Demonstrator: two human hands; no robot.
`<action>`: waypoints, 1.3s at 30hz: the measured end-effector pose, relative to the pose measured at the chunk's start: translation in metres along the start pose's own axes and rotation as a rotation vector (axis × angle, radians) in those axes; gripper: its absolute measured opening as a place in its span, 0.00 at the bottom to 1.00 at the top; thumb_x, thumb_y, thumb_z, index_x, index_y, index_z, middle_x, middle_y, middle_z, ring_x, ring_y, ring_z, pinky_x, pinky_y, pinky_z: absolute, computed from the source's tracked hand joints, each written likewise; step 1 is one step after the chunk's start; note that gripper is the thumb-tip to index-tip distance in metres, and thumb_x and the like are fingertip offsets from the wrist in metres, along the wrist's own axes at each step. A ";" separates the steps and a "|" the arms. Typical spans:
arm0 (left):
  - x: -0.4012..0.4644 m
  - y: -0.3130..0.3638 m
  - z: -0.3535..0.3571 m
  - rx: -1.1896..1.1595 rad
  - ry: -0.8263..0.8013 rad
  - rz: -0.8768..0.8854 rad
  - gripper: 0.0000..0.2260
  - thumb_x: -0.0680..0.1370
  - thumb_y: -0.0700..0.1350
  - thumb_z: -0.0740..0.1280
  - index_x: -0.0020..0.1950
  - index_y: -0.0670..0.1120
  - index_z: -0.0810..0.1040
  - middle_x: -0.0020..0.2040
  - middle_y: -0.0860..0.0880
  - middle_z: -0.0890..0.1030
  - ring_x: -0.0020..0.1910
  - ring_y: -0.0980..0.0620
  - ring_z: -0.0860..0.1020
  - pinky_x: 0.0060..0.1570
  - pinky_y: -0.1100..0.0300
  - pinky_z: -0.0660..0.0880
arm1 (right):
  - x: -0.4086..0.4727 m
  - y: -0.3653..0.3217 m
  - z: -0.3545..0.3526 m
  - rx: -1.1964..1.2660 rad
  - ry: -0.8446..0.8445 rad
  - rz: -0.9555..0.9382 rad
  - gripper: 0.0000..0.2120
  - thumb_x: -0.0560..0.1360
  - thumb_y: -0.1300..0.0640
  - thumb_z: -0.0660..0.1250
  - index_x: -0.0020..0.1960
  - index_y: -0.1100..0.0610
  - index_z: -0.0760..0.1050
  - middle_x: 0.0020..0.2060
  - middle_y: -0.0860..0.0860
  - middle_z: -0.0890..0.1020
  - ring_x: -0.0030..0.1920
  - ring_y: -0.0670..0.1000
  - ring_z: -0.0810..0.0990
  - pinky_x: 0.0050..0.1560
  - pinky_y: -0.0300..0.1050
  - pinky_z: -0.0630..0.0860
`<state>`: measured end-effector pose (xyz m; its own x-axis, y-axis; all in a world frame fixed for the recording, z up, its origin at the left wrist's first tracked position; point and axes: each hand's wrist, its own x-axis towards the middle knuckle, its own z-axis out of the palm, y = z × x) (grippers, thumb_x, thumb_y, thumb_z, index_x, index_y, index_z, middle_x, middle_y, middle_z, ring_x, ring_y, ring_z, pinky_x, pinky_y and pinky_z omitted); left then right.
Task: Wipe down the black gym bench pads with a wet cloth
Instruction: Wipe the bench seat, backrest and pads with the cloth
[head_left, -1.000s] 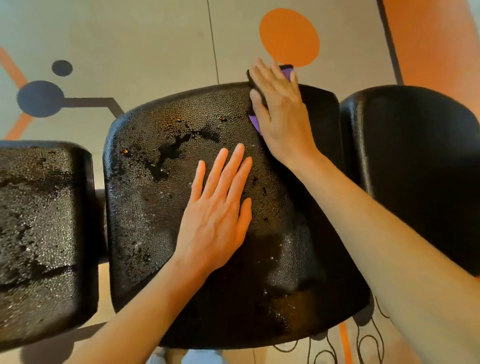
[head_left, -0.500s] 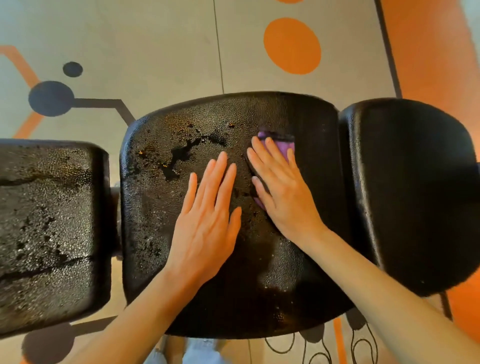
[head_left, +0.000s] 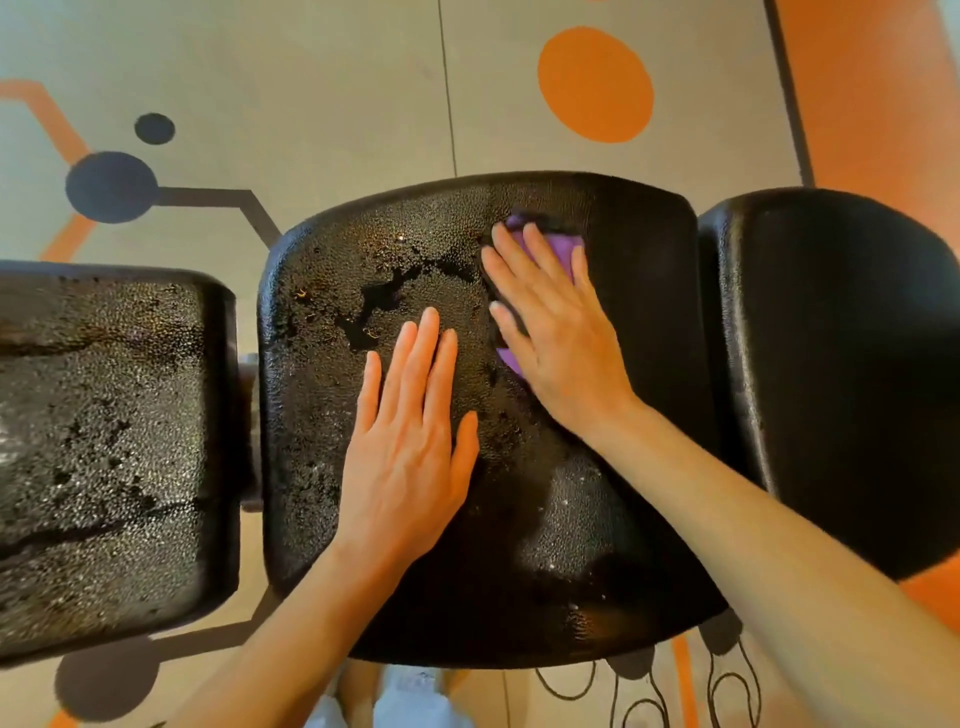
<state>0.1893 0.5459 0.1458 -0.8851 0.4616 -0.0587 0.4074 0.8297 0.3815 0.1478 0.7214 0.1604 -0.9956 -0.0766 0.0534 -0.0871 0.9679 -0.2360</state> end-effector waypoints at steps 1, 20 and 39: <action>-0.001 0.000 0.001 0.003 0.003 -0.005 0.29 0.81 0.53 0.53 0.80 0.43 0.53 0.81 0.45 0.50 0.80 0.48 0.48 0.78 0.45 0.51 | 0.027 0.001 0.001 -0.034 0.041 0.030 0.22 0.82 0.52 0.53 0.75 0.56 0.62 0.75 0.52 0.63 0.77 0.53 0.56 0.77 0.57 0.50; -0.002 0.000 0.001 0.003 0.029 -0.005 0.28 0.82 0.51 0.53 0.80 0.42 0.53 0.81 0.44 0.51 0.80 0.48 0.48 0.79 0.48 0.46 | -0.142 -0.045 -0.013 -0.003 -0.099 0.178 0.23 0.81 0.54 0.54 0.75 0.56 0.61 0.75 0.51 0.63 0.77 0.51 0.54 0.77 0.56 0.53; -0.003 0.002 0.003 0.022 0.046 0.000 0.28 0.82 0.52 0.53 0.79 0.42 0.53 0.81 0.44 0.51 0.80 0.46 0.50 0.79 0.48 0.47 | -0.055 0.011 -0.009 0.143 0.027 0.306 0.23 0.82 0.55 0.54 0.76 0.58 0.59 0.77 0.53 0.58 0.78 0.53 0.51 0.76 0.50 0.44</action>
<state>0.1931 0.5473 0.1441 -0.8944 0.4470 -0.0164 0.4116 0.8368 0.3611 0.2019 0.7389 0.1636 -0.9752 0.2207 -0.0155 0.2100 0.9015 -0.3785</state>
